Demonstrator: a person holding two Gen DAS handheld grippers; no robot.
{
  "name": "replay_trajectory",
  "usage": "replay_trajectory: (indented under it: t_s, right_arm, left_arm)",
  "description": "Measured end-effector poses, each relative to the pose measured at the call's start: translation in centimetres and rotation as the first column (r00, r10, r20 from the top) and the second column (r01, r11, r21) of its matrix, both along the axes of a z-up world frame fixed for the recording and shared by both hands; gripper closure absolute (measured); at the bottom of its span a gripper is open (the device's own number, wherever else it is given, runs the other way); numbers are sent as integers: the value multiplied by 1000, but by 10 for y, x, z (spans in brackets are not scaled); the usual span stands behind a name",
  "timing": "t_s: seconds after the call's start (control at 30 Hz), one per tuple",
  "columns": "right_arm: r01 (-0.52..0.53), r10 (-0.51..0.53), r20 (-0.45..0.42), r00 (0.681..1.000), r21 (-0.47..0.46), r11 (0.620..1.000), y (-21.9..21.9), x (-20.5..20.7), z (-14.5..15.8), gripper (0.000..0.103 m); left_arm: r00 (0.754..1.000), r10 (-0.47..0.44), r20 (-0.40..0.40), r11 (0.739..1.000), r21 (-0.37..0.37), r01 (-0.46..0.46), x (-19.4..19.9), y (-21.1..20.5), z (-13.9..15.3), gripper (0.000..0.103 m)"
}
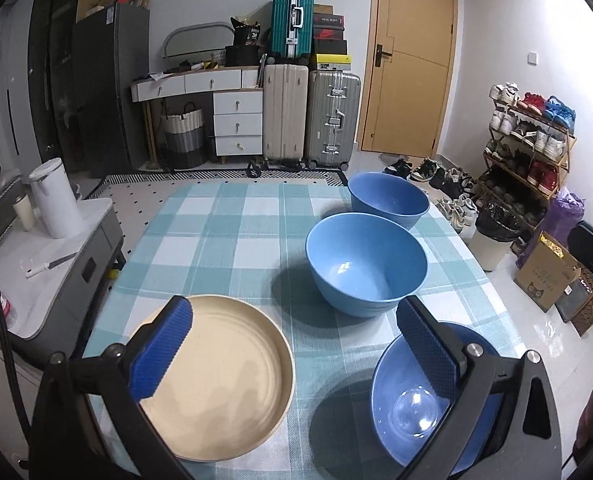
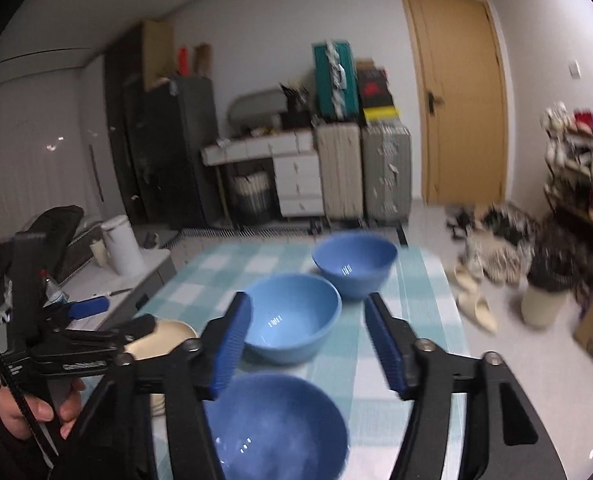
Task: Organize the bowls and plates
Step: 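Open the right tool to release the blue bowl, then move the right tool to the rim of another light-blue bowl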
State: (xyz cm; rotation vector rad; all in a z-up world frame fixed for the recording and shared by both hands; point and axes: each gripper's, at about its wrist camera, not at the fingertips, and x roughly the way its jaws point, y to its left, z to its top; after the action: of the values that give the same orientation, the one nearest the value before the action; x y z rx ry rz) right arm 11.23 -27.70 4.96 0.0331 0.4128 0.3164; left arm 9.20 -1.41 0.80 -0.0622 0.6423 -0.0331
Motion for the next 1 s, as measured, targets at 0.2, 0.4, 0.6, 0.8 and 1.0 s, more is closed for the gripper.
replay_trajectory:
  t_s: [0.2, 0.4, 0.6, 0.8, 1.0]
  right_arm:
    - [-28, 28, 126, 992, -4, 1000, 13, -23, 3, 16]
    - [-17, 13, 96, 995, 39, 999, 15, -23, -13, 11]
    - [8, -11, 23, 1000, 132, 991, 5, -13, -29, 11]
    - [15, -14, -10, 1000, 128, 992, 5, -5, -37, 11]
    - [12, -7, -40, 999, 119, 993, 5, 10, -36, 11]
  left_arm:
    - [1000, 10, 7, 1000, 17, -10, 1, -5, -1, 0]
    - [1000, 19, 24, 1000, 17, -19, 0, -8, -2, 0]
    - [1000, -1, 15, 1000, 15, 0, 3, -11, -9, 0]
    - [1000, -9, -9, 1000, 0, 9, 11, -11, -13, 0]
    - [998, -18, -65, 1000, 4, 18, 31, -10, -17, 0]
